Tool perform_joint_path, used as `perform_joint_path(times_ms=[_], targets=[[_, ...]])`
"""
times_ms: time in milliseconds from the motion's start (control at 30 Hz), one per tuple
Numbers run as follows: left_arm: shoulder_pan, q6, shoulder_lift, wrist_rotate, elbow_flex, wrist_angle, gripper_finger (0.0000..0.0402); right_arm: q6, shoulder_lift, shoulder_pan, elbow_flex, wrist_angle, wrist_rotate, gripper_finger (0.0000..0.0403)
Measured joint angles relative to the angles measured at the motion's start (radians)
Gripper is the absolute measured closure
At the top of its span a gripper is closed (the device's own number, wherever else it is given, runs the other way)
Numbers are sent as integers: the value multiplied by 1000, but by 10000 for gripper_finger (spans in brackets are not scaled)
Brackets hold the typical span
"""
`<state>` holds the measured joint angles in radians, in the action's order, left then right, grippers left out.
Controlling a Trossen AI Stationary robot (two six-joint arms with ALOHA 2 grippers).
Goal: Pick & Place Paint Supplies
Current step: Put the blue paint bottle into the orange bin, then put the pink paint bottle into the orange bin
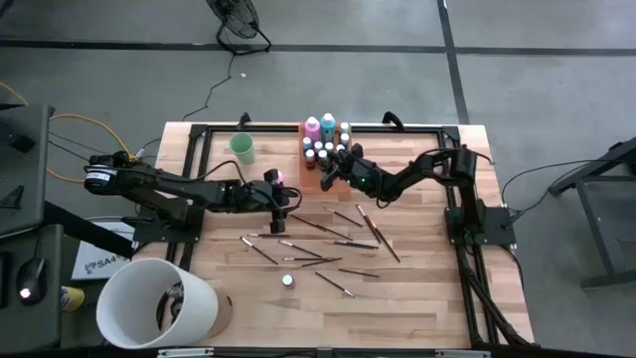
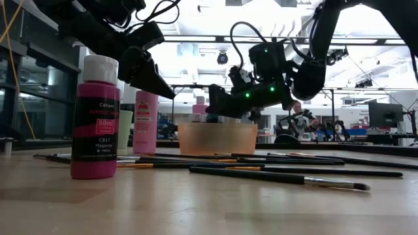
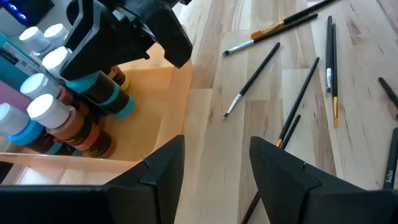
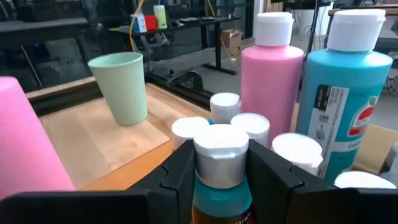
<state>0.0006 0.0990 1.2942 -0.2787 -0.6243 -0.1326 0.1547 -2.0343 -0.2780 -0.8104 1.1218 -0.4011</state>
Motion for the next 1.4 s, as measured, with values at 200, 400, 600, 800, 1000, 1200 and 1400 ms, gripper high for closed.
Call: perform_joint_path(times_ms=[200,400,600,800,1000,1200,1400], targets=[[0,0,0,0,0,-1,227,-1,-17,-16,0,26,69,287],[0,-1,0,0,0,-1,227,-1,-19,-27,0,3,122,276],[0,-2,0,-1,0,-1,227,4,-19,-26,0,5,115,257],[0,-3,0,-1,0,-1,227,4,-18,-26,0,5,113,223],[0,-14,0,0,0,-1,227,-2,23,-22,0,-19,113,194],[-1,-18,-9,2,0,3,227,-56,124,-1,0,-182,111,188],[-1,-26,-69,48,-2,67,227,-83,304,42,0,-492,88,188]])
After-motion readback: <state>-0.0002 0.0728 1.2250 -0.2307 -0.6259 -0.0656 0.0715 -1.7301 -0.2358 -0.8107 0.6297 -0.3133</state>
